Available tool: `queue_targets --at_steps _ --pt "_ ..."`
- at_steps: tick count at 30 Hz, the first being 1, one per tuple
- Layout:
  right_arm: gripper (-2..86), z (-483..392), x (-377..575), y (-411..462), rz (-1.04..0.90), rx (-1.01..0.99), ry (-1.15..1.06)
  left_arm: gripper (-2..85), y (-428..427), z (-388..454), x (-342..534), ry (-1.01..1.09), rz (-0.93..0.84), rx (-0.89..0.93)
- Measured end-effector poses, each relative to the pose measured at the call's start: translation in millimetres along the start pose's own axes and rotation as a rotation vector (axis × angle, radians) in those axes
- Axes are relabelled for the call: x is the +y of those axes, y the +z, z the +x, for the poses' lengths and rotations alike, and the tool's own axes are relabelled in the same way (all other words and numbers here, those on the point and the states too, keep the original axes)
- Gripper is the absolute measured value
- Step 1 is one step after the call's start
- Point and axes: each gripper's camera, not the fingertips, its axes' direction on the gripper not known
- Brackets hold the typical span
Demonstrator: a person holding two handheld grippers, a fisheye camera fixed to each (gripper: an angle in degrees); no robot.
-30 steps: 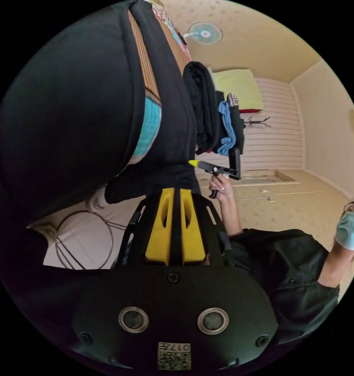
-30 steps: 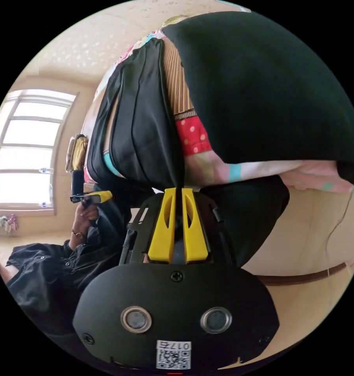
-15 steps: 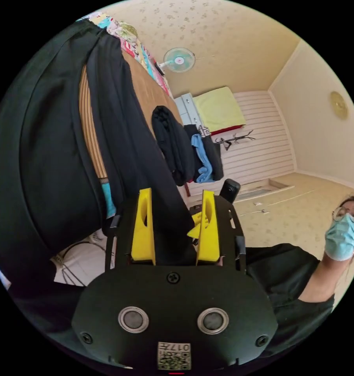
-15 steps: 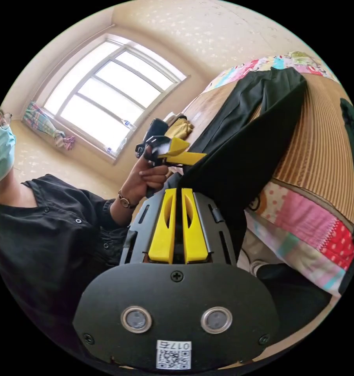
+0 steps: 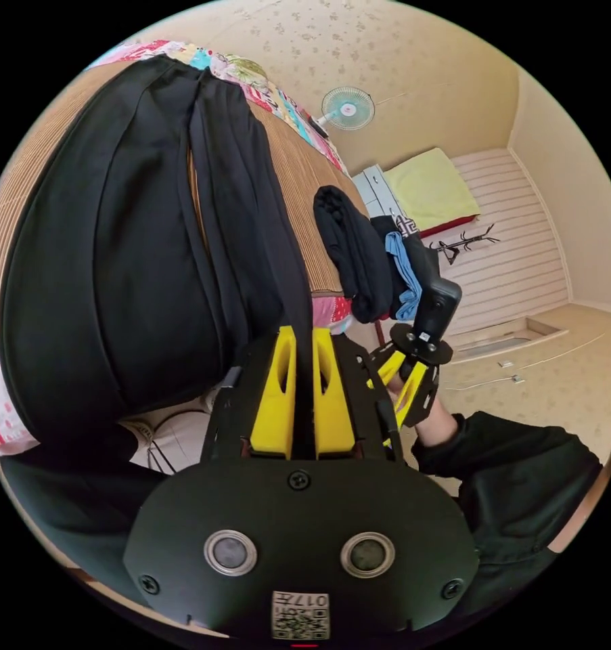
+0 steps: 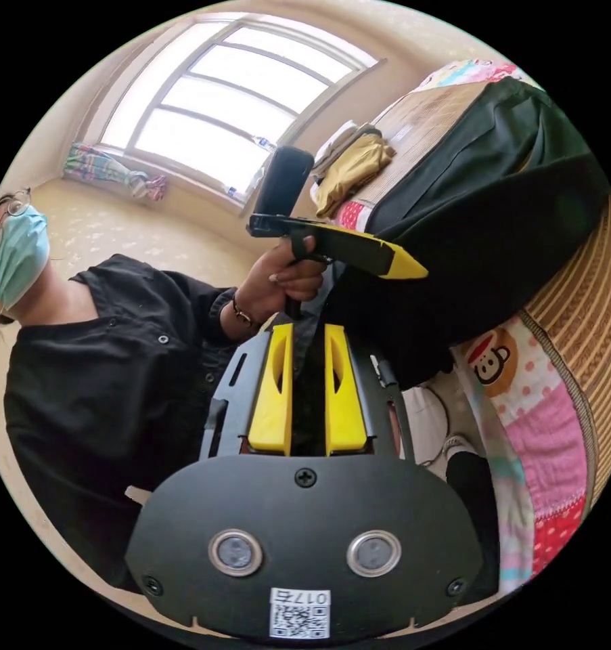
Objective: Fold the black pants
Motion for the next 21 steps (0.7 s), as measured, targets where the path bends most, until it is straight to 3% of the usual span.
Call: queue_targets --at_steps 3,6,11,17,21 --pt "8.3 14.8 -15.7 -25.7 -0.062 0.079 0.035 4.1 -0.2 -9.4 4.4 -0.031 0.000 0.025" --pt "8.0 44.8 -50.6 -80.9 0.020 0.216 0.137 4.2 -3.6 -15.2 10.4 -0.051 0.009 0.045" --pt "10.5 124.4 -146.5 -158.2 0.191 0.669 0.357 4.1 -3.8 -22.1 11.7 -0.067 -0.004 0.055" --pt "13.3 225.9 -207.0 -205.6 0.448 0.674 0.628 4.1 -10.2 -9.5 13.8 -0.059 -0.018 0.014" --pt "13.4 259.0 -227.4 -199.7 0.488 0.746 0.731 4.2 -12.5 9.3 14.8 -0.021 -0.038 -0.083"
